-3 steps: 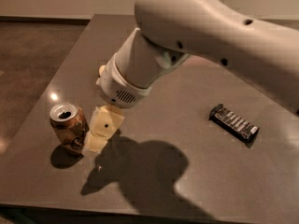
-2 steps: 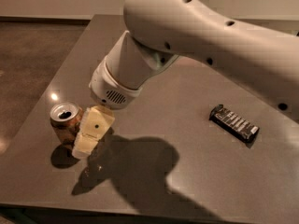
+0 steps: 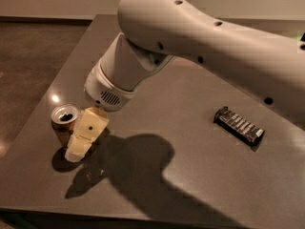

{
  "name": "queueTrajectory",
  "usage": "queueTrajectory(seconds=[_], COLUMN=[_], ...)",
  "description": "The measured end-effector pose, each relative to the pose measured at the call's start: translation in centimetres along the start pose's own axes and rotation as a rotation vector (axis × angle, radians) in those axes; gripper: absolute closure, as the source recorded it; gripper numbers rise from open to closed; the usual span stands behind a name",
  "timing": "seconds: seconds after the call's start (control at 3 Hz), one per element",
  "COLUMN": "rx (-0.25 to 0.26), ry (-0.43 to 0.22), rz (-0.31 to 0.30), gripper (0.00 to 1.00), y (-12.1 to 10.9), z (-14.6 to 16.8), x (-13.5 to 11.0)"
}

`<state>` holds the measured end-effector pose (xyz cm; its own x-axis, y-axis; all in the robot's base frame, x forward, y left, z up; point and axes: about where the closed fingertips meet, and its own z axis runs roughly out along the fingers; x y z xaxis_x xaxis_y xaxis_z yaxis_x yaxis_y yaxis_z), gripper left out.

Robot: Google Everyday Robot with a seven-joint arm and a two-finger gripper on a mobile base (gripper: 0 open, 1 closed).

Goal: Knock orange can over

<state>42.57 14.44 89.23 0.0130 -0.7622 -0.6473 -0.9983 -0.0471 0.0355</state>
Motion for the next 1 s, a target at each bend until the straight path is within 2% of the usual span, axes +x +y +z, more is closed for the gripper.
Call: queueTrajectory(seconds=[0.33,1.0], rx=[-0.028,-0.044], ry=[-0.024,-0.041], rz=[0.005,-0.001], gripper=[0.16,0.63], y=[0.54,1.46], z=[0.48,-0.17], x=[-0.35,-0.87])
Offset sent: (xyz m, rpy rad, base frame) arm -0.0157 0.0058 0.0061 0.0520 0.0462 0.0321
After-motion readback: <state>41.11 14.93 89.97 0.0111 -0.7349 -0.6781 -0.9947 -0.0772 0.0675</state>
